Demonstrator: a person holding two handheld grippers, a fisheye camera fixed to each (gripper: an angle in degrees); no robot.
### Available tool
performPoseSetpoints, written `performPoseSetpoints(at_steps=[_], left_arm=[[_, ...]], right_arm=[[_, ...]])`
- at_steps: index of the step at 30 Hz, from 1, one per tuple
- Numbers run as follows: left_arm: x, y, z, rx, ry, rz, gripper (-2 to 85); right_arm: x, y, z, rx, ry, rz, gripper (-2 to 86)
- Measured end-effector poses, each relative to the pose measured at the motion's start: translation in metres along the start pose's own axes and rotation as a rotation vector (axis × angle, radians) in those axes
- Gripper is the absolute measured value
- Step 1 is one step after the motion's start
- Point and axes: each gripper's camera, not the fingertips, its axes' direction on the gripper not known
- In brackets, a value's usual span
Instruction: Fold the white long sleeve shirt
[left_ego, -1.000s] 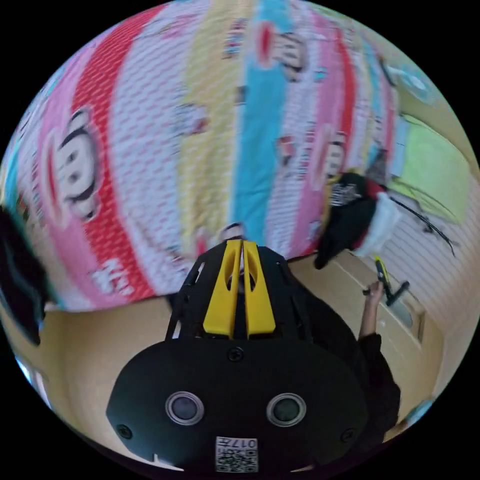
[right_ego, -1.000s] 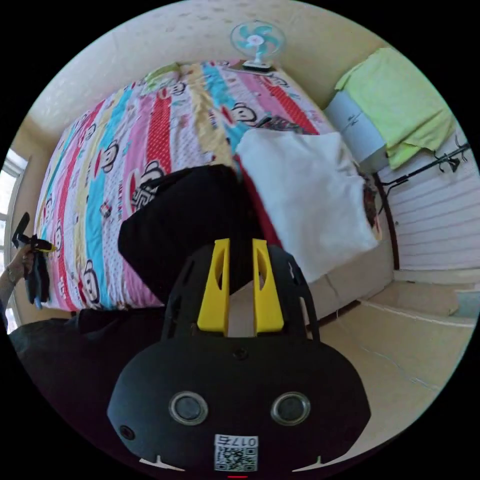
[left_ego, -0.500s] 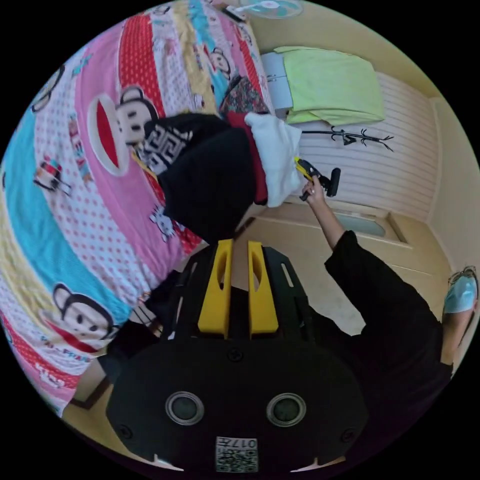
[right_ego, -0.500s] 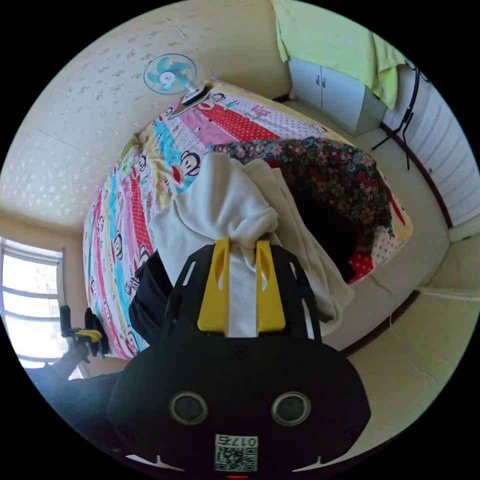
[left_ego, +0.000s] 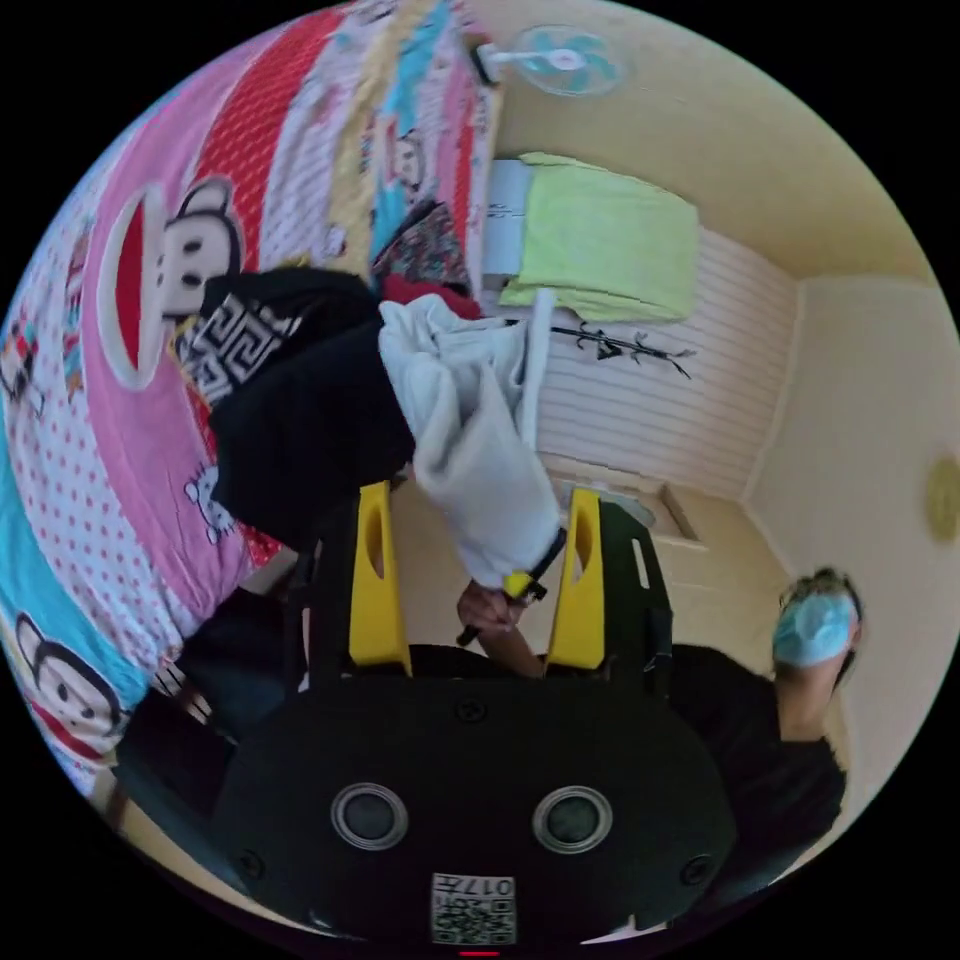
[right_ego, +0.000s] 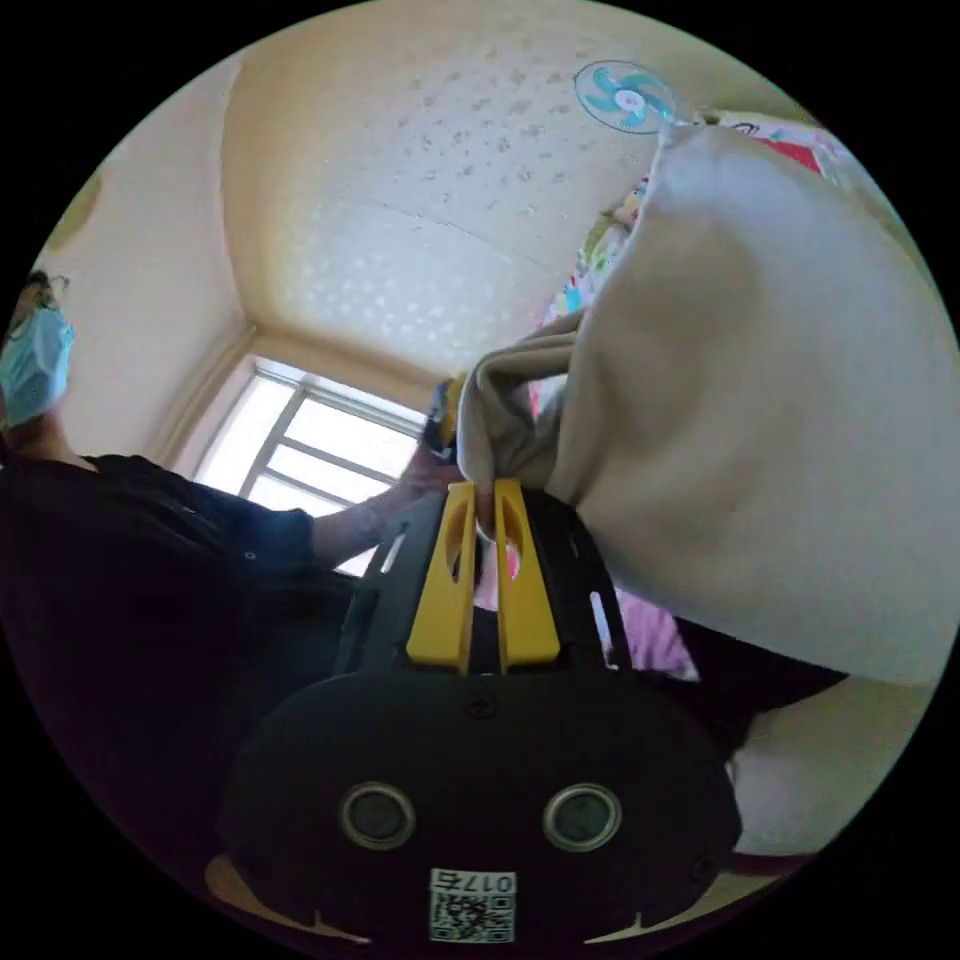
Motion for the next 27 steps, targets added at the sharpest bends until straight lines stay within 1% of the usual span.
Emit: performPoseSetpoints(at_steps=[1,2,3,4,5,7,8,9,10,11,12,13,14,15,16,17,18,19,21,22,23,24,25,26,27], left_arm=[[-0.021,0.001,0.011,0.003,0.141,-0.043,20.3],[-0.029,0.002,0.015,0.016,0.219,-0.063,19.2],[-0.038,0.007,0.020,0.065,0.362,-0.085,13.7],[-0.039,0.011,0.024,0.072,0.450,-0.074,9.8],[-0.035,0.012,0.026,0.052,0.470,-0.048,8.6],[0.007,0.023,0.025,-0.030,0.544,0.200,6.6],[0.022,0.027,0.023,-0.058,0.562,0.273,6.5],[0.053,0.038,0.018,-0.128,0.600,0.433,6.4],[0.090,0.056,0.013,-0.210,0.632,0.609,6.4],[0.109,0.067,0.010,-0.246,0.645,0.699,6.4],[0.146,0.093,0.001,-0.299,0.660,0.870,6.4],[0.179,0.121,-0.010,-0.333,0.677,1.027,6.4],[0.193,0.135,-0.015,-0.342,0.692,1.094,6.4],[0.218,0.163,-0.029,-0.351,0.750,1.234,6.4],[0.237,0.191,-0.044,-0.351,0.848,1.358,6.4],[0.244,0.204,-0.051,-0.351,0.906,1.414,6.3],[0.255,0.229,-0.066,-0.340,1.004,1.508,6.3],[0.260,0.253,-0.078,-0.316,1.036,1.574,6.2],[0.264,0.285,-0.086,-0.278,1.007,1.610,6.1],[0.262,0.303,-0.088,-0.268,1.001,1.617,6.1],[0.260,0.312,-0.088,-0.264,1.010,1.625,6.1],[0.254,0.328,-0.088,-0.263,1.050,1.648,6.0],[0.246,0.341,-0.087,-0.274,1.107,1.664,6.0],[0.242,0.346,-0.086,-0.276,1.135,1.664,6.0],[0.232,0.354,-0.085,-0.261,1.177,1.653,6.0]], right_arm=[[-0.009,0.011,0.006,0.005,-0.064,-0.004,3.6],[-0.023,0.018,0.016,-0.045,-0.058,-0.028,3.6],[-0.032,0.020,0.021,-0.083,-0.038,-0.053,3.6],[-0.053,0.022,0.028,-0.147,0.007,-0.129,3.5],[-0.076,0.022,0.030,-0.164,-0.003,-0.204,3.5],[-0.107,0.019,0.035,-0.181,-0.093,-0.299,3.5],[-0.135,0.020,0.045,-0.216,-0.163,-0.401,3.5],[-0.149,0.022,0.050,-0.232,-0.197,-0.462,3.5],[-0.179,0.027,0.063,-0.260,-0.275,-0.578,3.5],[-0.207,0.033,0.076,-0.278,-0.368,-0.675,3.6],[-0.219,0.037,0.081,-0.286,-0.421,-0.720,3.6],[-0.242,0.045,0.092,-0.302,-0.502,-0.796,3.8],[-0.260,0.055,0.100,-0.319,-0.543,-0.862,4.1],[-0.267,0.060,0.102,-0.320,-0.551,-0.890,4.3],[-0.277,0.070,0.103,-0.299,-0.554,-0.935,4.6],[-0.282,0.079,0.100,-0.254,-0.547,-0.964,4.8],[-0.283,0.083,0.097,-0.226,-0.539,-0.968,4.5],[-0.282,0.090,0.091,-0.160,-0.511,-0.971,3.8],[-0.271,0.101,0.085,-0.043,-0.406,-0.950,3.0],[-0.257,0.107,0.086,0.049,-0.294,-0.915,3.9],[-0.240,0.111,0.090,0.134,-0.174,-0.871,5.4],[-0.231,0.113,0.093,0.167,-0.121,-0.843,6.6],[-0.214,0.117,0.102,0.210,-0.060,-0.808,9.6],[-0.197,0.120,0.116,0.215,-0.046,-0.789,13.5],[-0.190,0.120,0.126,0.194,-0.049,-0.779,14.8]])
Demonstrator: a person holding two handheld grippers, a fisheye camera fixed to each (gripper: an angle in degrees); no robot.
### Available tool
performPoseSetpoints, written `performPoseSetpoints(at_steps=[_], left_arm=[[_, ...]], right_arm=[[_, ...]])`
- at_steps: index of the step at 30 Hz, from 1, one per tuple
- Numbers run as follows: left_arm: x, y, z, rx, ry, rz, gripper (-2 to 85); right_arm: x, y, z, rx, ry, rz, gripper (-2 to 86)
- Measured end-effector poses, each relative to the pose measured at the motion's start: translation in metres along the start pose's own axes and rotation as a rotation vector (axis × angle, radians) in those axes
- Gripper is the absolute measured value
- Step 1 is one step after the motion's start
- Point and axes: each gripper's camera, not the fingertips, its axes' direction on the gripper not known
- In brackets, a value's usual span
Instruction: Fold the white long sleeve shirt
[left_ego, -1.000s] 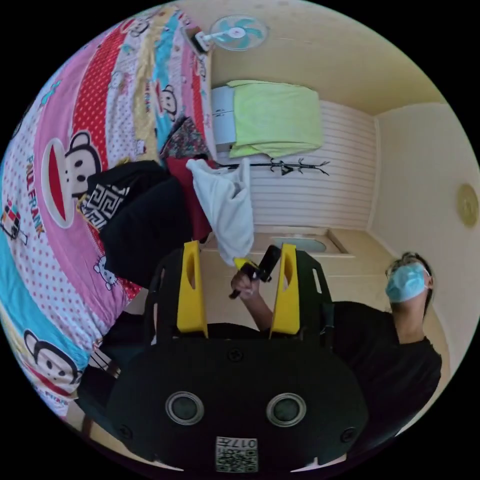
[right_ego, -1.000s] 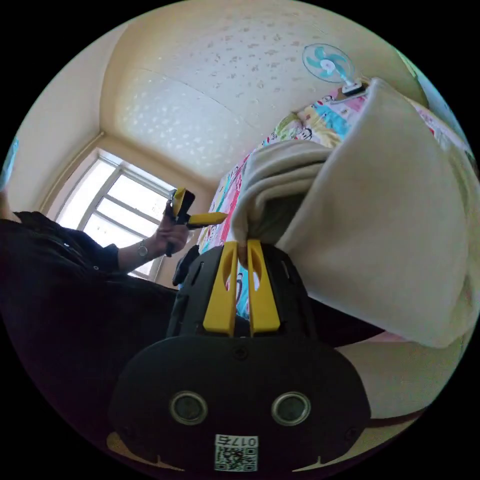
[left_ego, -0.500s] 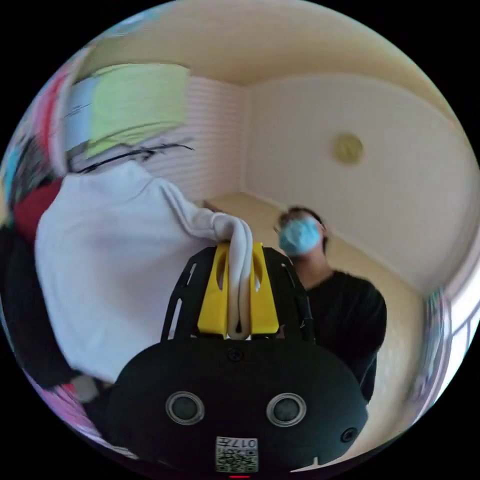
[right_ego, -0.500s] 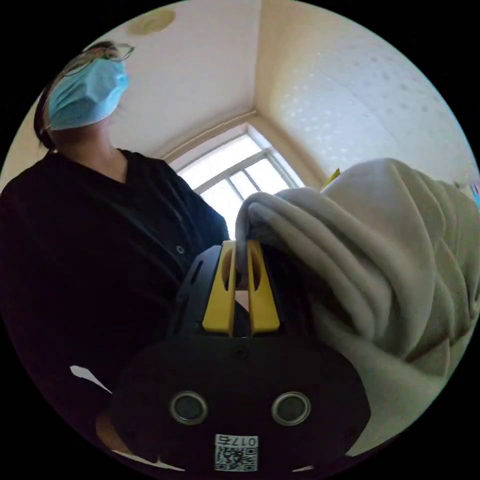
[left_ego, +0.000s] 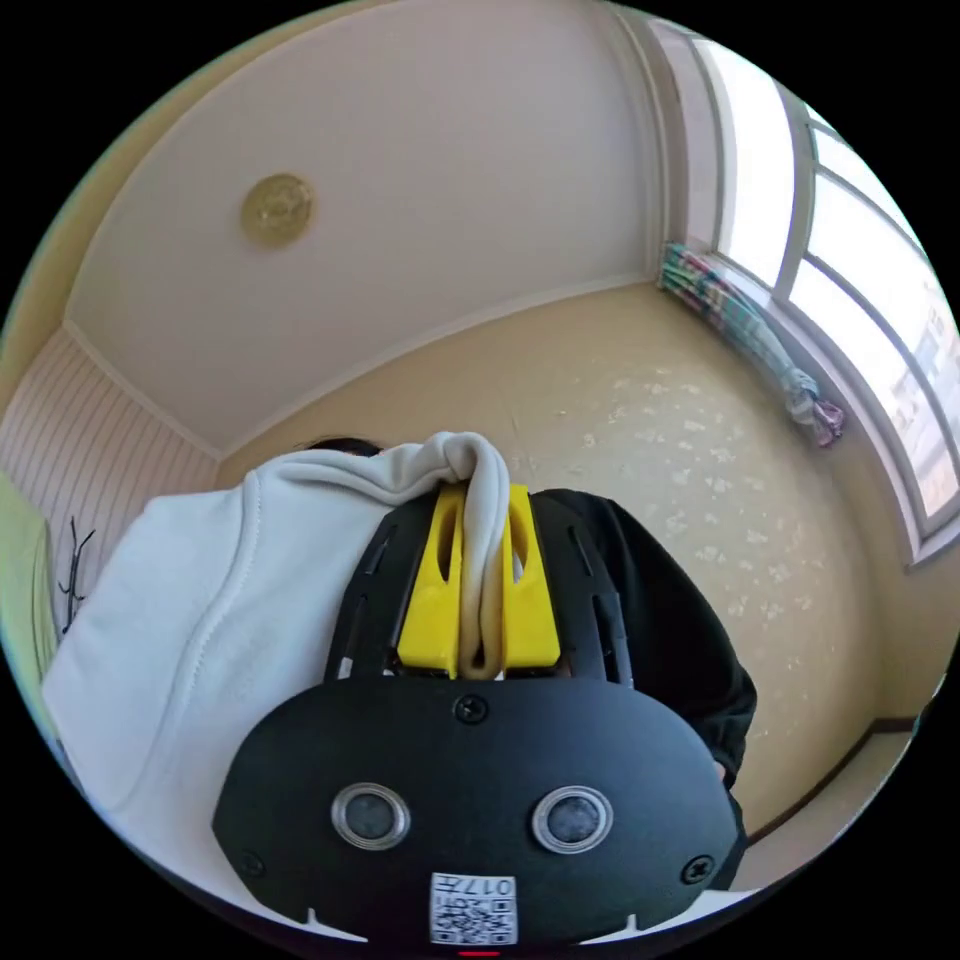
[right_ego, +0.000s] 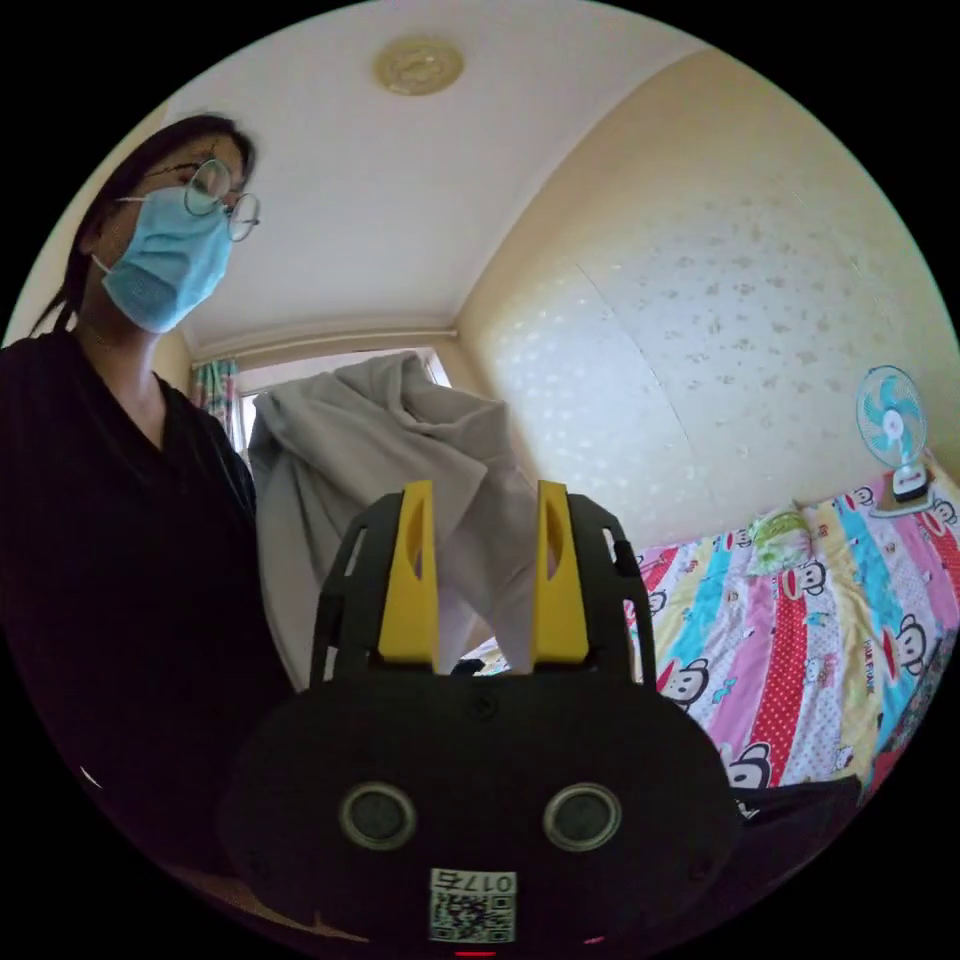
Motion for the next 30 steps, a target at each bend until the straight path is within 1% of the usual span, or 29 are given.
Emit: performPoseSetpoints(at_steps=[2,4,6,7,8,9,10,11,12,13,14,15,16,17,18,19,20,21,22,23,25,26,27,28,29,30], left_arm=[[0.009,0.017,0.001,0.051,-0.010,-0.015,6.0],[0.020,0.044,0.004,0.125,0.027,-0.011,6.0],[0.028,0.061,0.010,0.176,0.073,0.018,6.0],[0.032,0.071,0.014,0.202,0.093,0.035,6.0],[0.034,0.075,0.017,0.208,0.100,0.041,6.0],[0.036,0.081,0.023,0.207,0.110,0.045,6.0],[0.037,0.085,0.031,0.185,0.116,0.041,6.0],[0.038,0.086,0.035,0.169,0.112,0.036,6.0],[0.041,0.086,0.043,0.125,0.083,0.024,6.0],[0.049,0.083,0.053,0.065,0.027,0.020,6.1],[0.055,0.080,0.059,0.033,-0.005,0.024,6.1],[0.070,0.075,0.071,-0.042,-0.087,0.035,6.1],[0.088,0.070,0.083,-0.124,-0.211,0.032,6.1],[0.097,0.069,0.089,-0.167,-0.291,0.025,6.2],[0.114,0.069,0.101,-0.247,-0.467,0.004,6.3],[0.132,0.073,0.112,-0.322,-0.627,-0.008,6.3],[0.140,0.077,0.118,-0.358,-0.697,-0.012,6.3],[0.152,0.088,0.127,-0.422,-0.836,-0.026,6.4],[0.162,0.102,0.133,-0.455,-0.960,-0.045,6.4],[0.166,0.110,0.135,-0.458,-1.019,-0.054,6.4],[0.173,0.145,0.133,-0.430,-1.290,-0.124,7.2],[0.172,0.154,0.130,-0.422,-1.354,-0.148,7.4],[0.165,0.170,0.125,-0.421,-1.477,-0.199,7.8],[0.150,0.186,0.122,-0.462,-1.556,-0.264,7.9],[0.138,0.193,0.121,-0.500,-1.577,-0.303,7.9],[0.111,0.207,0.117,-0.578,-1.613,-0.399,9.3]], right_arm=[[0.018,0.031,0.054,-0.146,-0.077,0.050,19.1],[0.029,0.063,0.105,-0.258,-0.115,0.067,20.9],[0.037,0.097,0.149,-0.302,-0.185,0.086,21.9],[0.041,0.120,0.178,-0.324,-0.286,0.118,22.3],[0.044,0.141,0.206,-0.345,-0.454,0.169,22.5],[0.045,0.151,0.221,-0.354,-0.549,0.197,21.9],[0.046,0.166,0.246,-0.362,-0.705,0.242,20.7],[0.043,0.174,0.263,-0.360,-0.836,0.236,11.9],[0.041,0.175,0.270,-0.359,-0.884,0.232,7.4],[0.039,0.172,0.277,-0.364,-0.876,0.232,5.9],[0.034,0.164,0.277,-0.341,-0.712,0.194,5.0],[0.030,0.159,0.274,-0.314,-0.618,0.165,4.9],[0.021,0.145,0.266,-0.235,-0.455,0.111,4.8],[0.010,0.128,0.260,-0.159,-0.321,0.075,4.8],[0.003,0.118,0.258,-0.139,-0.251,0.064,4.8],[-0.014,0.097,0.258,-0.112,-0.076,0.059,4.7],[-0.040,0.083,0.256,-0.045,0.079,0.009,4.6],[-0.054,0.077,0.255,-0.006,0.135,-0.032,4.5],[-0.085,0.070,0.256,0.058,0.209,-0.137,4.5],[-0.112,0.066,0.260,0.109,0.271,-0.226,4.5],[-0.146,0.066,0.269,0.198,0.338,-0.322,4.6],[-0.165,0.069,0.277,0.250,0.369,-0.385,4.6],[-0.174,0.070,0.283,0.267,0.386,-0.418,4.7],[-0.191,0.074,0.299,0.277,0.420,-0.506,4.8],[-0.206,0.077,0.317,0.285,0.462,-0.581,4.9],[-0.212,0.079,0.325,0.298,0.485,-0.610,4.9]])
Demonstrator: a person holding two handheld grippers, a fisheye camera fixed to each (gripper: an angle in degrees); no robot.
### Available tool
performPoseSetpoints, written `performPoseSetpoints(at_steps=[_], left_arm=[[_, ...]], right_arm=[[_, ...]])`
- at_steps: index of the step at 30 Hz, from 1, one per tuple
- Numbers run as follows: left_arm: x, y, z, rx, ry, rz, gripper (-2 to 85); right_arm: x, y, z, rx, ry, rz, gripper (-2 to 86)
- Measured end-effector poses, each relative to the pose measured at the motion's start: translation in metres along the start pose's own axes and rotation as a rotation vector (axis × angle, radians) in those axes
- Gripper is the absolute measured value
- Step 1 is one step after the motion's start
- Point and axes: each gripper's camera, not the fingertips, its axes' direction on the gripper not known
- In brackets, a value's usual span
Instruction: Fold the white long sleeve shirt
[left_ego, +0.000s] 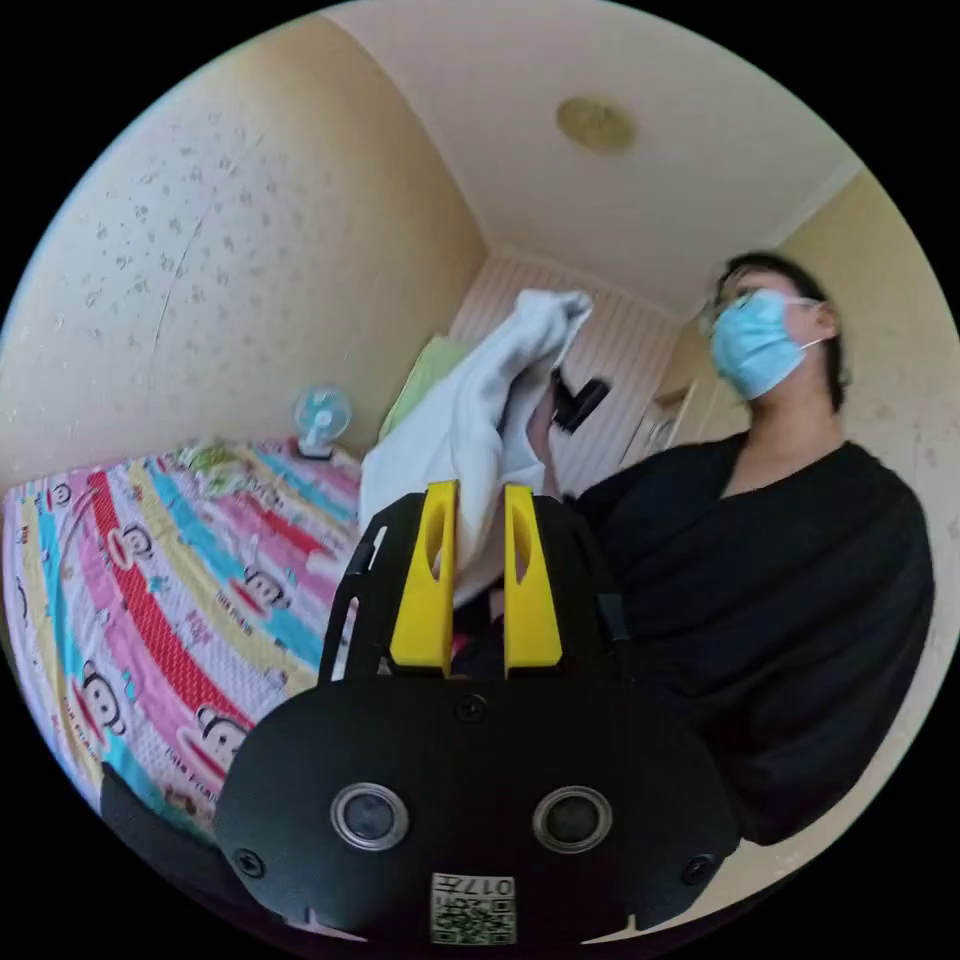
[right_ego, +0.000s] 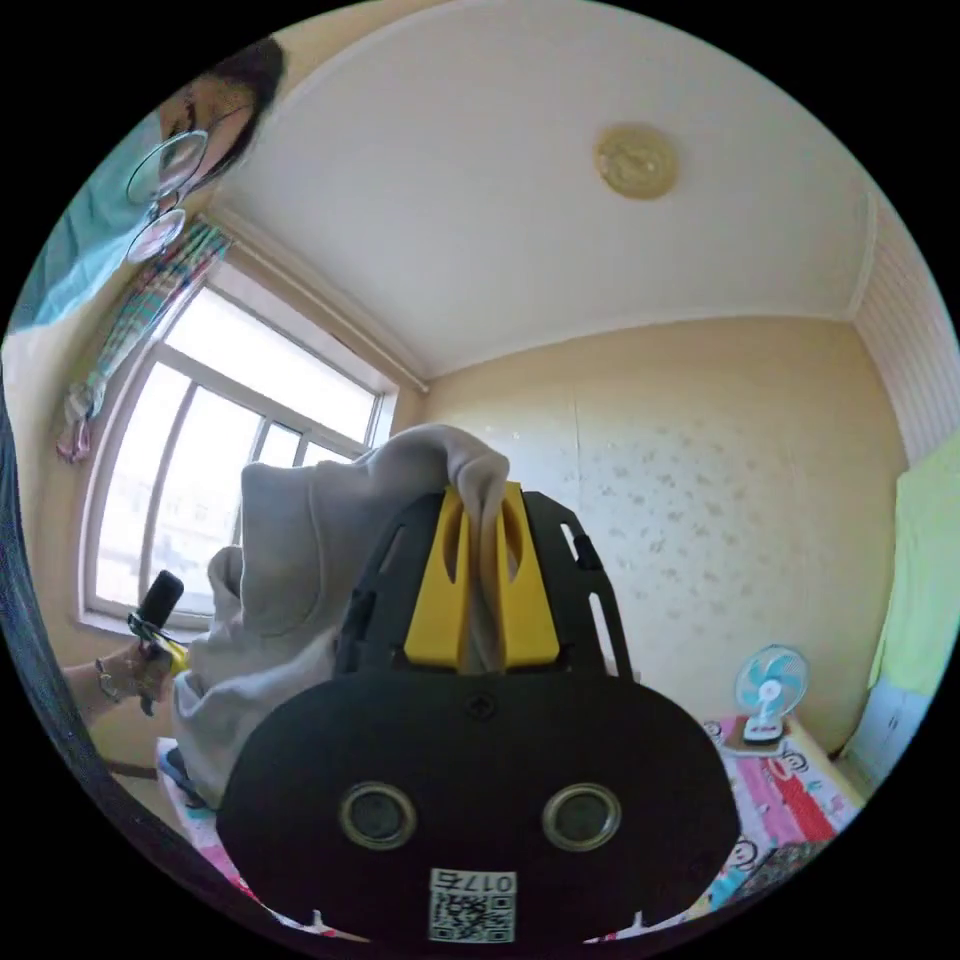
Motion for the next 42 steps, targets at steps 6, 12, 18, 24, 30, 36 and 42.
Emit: performPoseSetpoints(at_steps=[6,12,18,24,30,36,42], left_arm=[[0.002,-0.039,0.116,-0.040,0.074,-0.080,15.9],[0.038,-0.082,0.181,-0.057,0.000,-0.028,16.8],[0.071,-0.112,0.227,-0.137,-0.071,0.070,16.4],[0.047,-0.116,0.205,-0.066,-0.209,-0.040,10.6],[0.030,-0.119,0.141,0.052,0.062,-0.080,13.8],[0.075,-0.166,0.173,-0.020,-0.068,0.008,15.2],[0.086,-0.193,0.131,0.054,-0.214,0.021,2.0]], right_arm=[[-0.072,-0.017,0.044,0.013,0.157,-0.196,5.0],[-0.112,-0.014,0.080,-0.037,0.389,-0.419,4.9],[-0.125,-0.007,0.090,-0.069,0.443,-0.458,4.9],[-0.086,0.005,0.074,-0.102,0.219,-0.315,5.0],[-0.030,0.016,0.072,-0.040,-0.070,-0.188,4.9],[-0.010,0.007,0.093,-0.002,-0.066,-0.094,4.8],[0.023,0.022,0.107,-0.088,0.133,-0.205,5.1]])
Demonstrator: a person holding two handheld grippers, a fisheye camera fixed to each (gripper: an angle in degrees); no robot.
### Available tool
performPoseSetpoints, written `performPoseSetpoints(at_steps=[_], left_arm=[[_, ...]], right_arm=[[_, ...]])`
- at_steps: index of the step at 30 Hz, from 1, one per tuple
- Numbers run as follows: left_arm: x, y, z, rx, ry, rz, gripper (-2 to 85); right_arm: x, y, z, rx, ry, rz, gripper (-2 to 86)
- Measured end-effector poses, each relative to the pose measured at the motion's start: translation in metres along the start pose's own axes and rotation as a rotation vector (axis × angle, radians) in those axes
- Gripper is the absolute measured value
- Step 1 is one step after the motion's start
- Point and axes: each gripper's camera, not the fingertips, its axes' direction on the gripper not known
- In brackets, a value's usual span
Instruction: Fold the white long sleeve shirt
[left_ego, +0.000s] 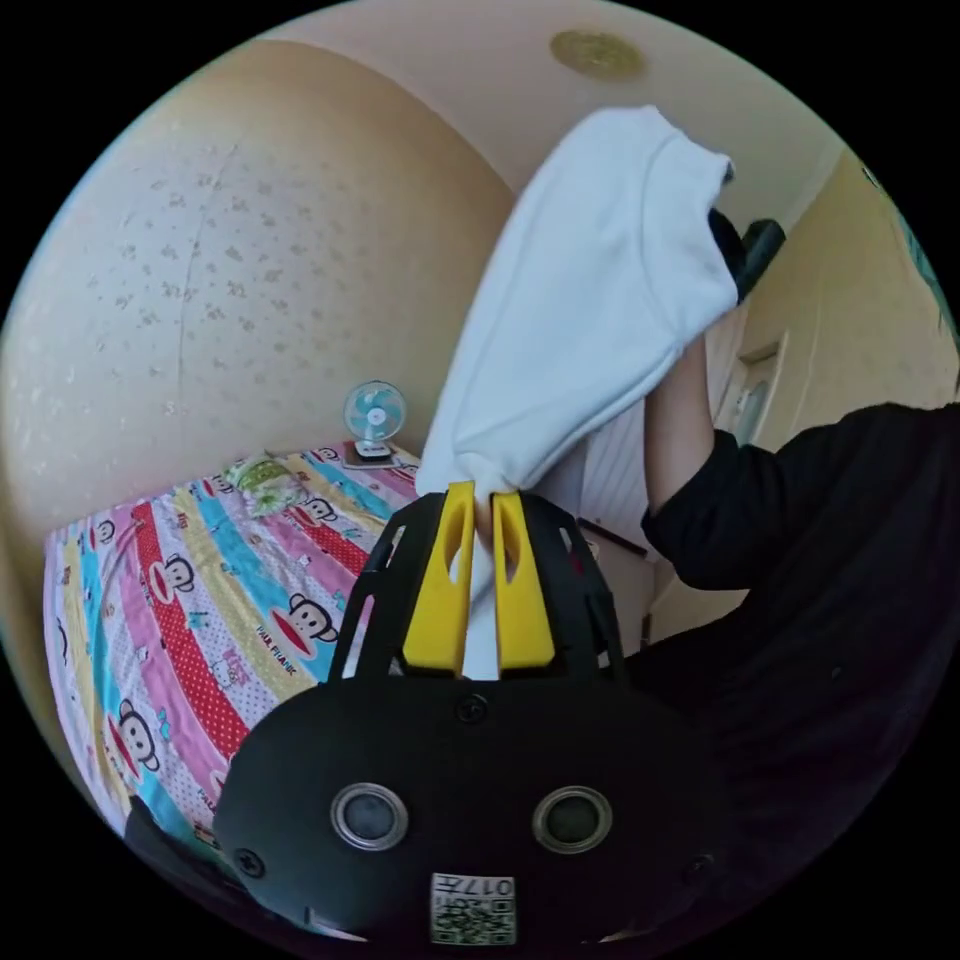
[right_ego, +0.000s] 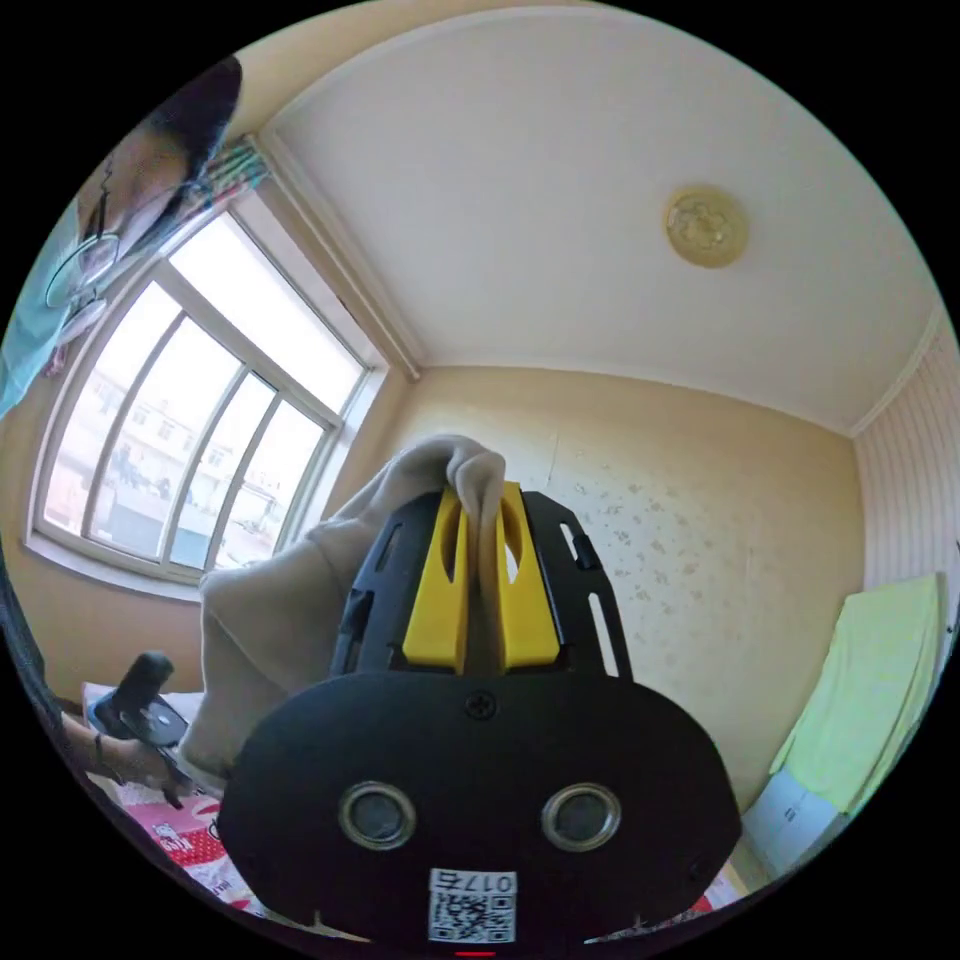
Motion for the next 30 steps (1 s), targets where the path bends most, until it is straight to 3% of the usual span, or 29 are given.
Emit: performPoseSetpoints(at_steps=[4,6,8,10,15,20,24,26,28,30], left_arm=[[-0.070,0.016,-0.090,0.111,0.113,-0.202,0.8],[-0.087,0.030,-0.124,0.156,0.211,-0.251,0.6],[-0.096,0.046,-0.146,0.155,0.281,-0.330,0.4],[-0.095,0.066,-0.174,0.184,0.356,-0.425,0.3],[-0.095,0.027,-0.237,0.110,0.288,-0.493,0.2],[-0.180,-0.063,-0.278,-0.053,0.116,-0.482,0.4],[-0.348,-0.092,-0.251,-0.263,0.010,-0.576,1.2],[-0.436,-0.081,-0.228,-0.313,-0.049,-0.656,2.2],[-0.543,-0.035,-0.206,-0.350,-0.144,-0.932,5.2],[-0.588,0.005,-0.203,-0.325,-0.163,-1.062,7.6]], right_arm=[[0.060,0.071,-0.005,-0.193,-0.017,0.007,5.1],[0.095,0.118,-0.018,-0.296,-0.194,0.074,5.0],[0.153,0.189,-0.046,-0.387,-0.487,0.285,4.8],[0.178,0.227,-0.065,-0.468,-0.553,0.375,4.7],[0.207,0.218,-0.049,-0.502,-0.629,0.304,4.7],[0.244,0.258,0.125,-0.722,-0.743,0.170,5.2],[0.256,0.384,0.295,-0.971,-0.880,0.259,5.7],[0.251,0.492,0.393,-1.131,-0.830,0.387,6.2],[0.254,0.575,0.443,-1.306,-0.722,0.534,6.8],[0.259,0.635,0.459,-1.407,-0.597,0.631,8.6]])
